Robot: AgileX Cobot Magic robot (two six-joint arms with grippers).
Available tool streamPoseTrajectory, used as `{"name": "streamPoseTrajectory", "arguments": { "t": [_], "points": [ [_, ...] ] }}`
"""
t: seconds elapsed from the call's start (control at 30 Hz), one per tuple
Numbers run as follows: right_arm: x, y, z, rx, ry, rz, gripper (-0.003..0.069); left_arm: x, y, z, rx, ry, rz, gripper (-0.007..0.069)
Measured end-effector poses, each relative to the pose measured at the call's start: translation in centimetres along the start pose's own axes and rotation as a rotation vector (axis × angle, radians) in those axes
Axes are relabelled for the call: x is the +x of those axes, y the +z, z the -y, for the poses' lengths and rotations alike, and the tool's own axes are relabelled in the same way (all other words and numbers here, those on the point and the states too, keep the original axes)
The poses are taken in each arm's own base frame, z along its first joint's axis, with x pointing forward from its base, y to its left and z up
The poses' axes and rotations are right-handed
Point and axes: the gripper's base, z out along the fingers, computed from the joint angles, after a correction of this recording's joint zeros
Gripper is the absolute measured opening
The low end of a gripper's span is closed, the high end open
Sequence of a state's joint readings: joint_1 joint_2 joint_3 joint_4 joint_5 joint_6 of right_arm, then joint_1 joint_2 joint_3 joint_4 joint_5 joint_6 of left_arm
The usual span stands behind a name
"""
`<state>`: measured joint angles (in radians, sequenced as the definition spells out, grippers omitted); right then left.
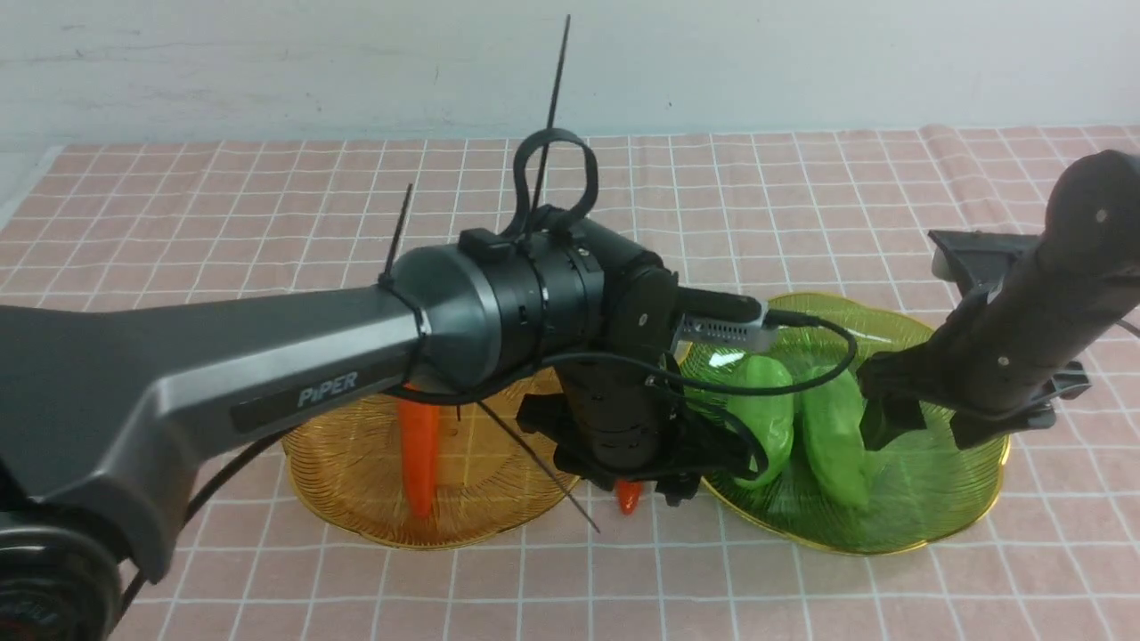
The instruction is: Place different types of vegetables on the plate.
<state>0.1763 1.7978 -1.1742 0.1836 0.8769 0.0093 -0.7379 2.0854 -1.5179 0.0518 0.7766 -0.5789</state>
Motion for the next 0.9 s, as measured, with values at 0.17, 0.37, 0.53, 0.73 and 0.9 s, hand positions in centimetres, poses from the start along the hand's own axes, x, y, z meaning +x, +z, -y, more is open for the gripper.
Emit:
{"name": "streamPoseTrajectory", "arguments": {
  "t": [0.17,0.37,0.53,0.73,0.9],
  "points": [
    [0.0,0.0,0.0,0.0,0.0,0.001,0.0583,-0.3,0.0,-0.2,-0.022,0.003,0.029,0.0388],
    [0.0,0.0,0.0,0.0,0.0,0.001,0.0583,-0.4,0.4,-0.4,-0.055,-0.01,0.049,0.0388],
    [0.0,0.0,0.0,0.0,0.0,0.001,0.0583,-0.3,1.5,-0.5,-0.063,-0.014,0.034,0.0388],
    [0.0,0.0,0.0,-0.003,0.003,0.001,0.0583,-0.2,1.8,-0.3,-0.063,-0.013,0.029,0.0382],
    [0.0,0.0,0.0,-0.005,-0.004,0.001,0.0583,-0.2,1.7,-0.3,-0.064,-0.012,0.03,0.0307]
  ]
}}
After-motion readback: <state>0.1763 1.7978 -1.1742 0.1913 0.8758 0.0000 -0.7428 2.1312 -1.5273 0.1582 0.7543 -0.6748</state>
